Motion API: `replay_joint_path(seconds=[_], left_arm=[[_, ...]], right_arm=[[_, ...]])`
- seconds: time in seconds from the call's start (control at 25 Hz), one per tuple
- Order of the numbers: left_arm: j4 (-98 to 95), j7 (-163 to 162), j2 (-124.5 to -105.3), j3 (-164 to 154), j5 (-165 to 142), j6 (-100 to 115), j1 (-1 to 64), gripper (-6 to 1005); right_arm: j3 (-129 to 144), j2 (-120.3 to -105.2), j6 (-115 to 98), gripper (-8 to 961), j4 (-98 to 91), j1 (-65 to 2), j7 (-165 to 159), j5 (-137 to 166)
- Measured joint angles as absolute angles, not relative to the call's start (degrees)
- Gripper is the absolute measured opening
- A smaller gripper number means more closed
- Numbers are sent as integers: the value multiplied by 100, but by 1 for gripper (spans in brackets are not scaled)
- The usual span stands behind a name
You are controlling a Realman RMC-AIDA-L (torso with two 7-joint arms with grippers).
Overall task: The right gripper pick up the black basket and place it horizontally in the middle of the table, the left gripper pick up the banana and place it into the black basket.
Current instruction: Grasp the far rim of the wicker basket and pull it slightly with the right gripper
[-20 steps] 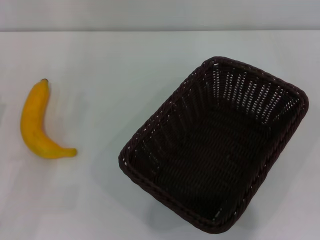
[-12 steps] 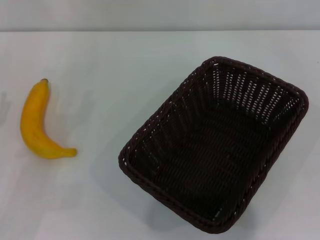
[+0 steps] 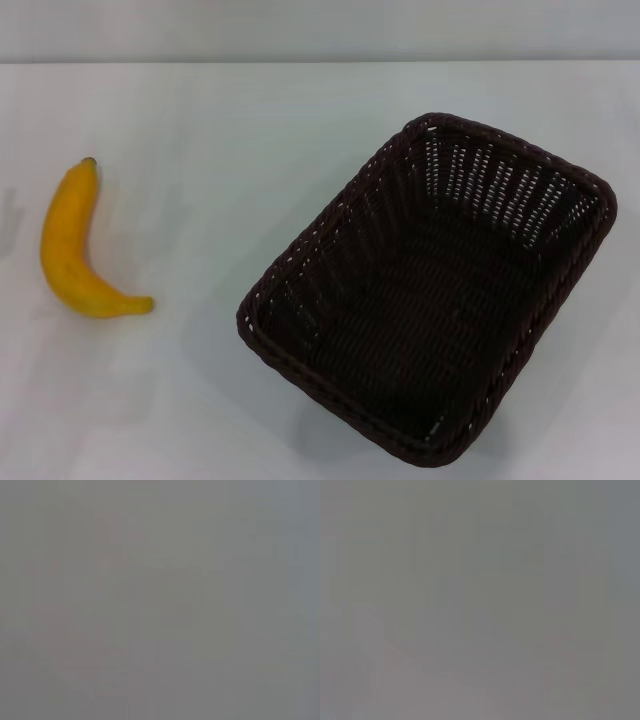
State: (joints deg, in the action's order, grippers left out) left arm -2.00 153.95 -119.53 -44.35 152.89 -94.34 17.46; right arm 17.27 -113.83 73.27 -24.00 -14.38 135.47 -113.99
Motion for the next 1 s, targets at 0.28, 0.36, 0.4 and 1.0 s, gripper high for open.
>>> replay_joint_path(seconds=[0.28,0.36,0.4,1.0], left_arm=[[-240,14745,-11937,-4438,15097,-9645,1589,858],[-246,14653,-11936,-4438,15096,-9679,1530,858],[-248,14598,-11936,-4439,15094,-9699,1511,858],[-272,13990,-11908,-4440,14794,-9804,1467,857]], right_arm=[[2125,-11337,7292,809,-4929,-1438,10800,-9413],[2283,-11262,7418,809,-5581,-1537,10069,-8797],[2422,-11205,7504,809,-5840,-1598,9774,-8545],[4062,-10283,9931,808,-7040,-3889,5874,-5098]])
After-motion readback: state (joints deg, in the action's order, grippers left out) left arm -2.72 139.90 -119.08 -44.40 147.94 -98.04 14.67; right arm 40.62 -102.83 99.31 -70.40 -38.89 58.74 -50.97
